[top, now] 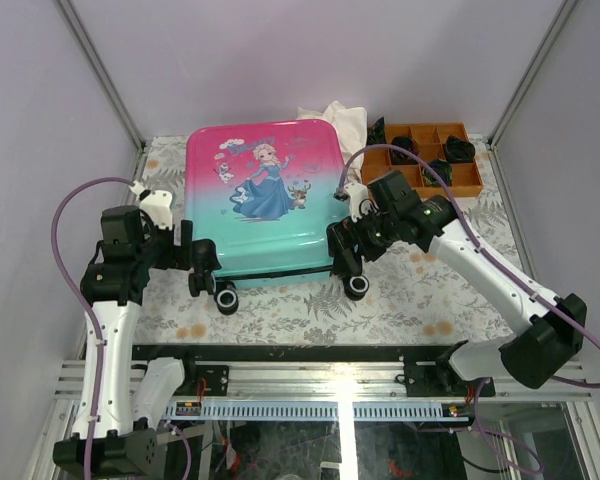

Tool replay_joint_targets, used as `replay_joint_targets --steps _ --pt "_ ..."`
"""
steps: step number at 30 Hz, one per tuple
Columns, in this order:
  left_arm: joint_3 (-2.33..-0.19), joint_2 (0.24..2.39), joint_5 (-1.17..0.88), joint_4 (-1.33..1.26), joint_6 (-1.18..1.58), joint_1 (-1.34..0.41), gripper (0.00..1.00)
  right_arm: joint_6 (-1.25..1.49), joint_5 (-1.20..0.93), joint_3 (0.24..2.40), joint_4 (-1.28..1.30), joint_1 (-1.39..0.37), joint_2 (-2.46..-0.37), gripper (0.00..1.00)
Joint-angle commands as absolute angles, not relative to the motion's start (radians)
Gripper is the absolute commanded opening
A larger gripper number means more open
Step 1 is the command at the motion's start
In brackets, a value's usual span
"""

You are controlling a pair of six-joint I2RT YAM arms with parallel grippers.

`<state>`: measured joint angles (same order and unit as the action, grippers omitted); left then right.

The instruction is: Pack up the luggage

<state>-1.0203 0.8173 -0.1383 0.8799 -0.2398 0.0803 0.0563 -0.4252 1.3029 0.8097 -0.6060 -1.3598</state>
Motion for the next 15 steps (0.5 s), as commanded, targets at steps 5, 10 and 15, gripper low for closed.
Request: replay_joint_targets --steps 5,10,15 --pt "-0.969 0.871 -0.329 0.820 -0.333 0.085 0.72 0.088 -0.264 1.300 0.732 -0.638 -1.429 0.77" --pt "-0.935 0.914 -0.458 0.744 -0.311 0.085 0.63 0.046 -0.186 1.391 0.741 -0.630 -1.494 0.49" --pt "-0.957 1.046 -0.538 0.622 -0.241 0.043 0.55 -0.022 -0.165 1.450 0.726 -0.545 -1.560 0.35"
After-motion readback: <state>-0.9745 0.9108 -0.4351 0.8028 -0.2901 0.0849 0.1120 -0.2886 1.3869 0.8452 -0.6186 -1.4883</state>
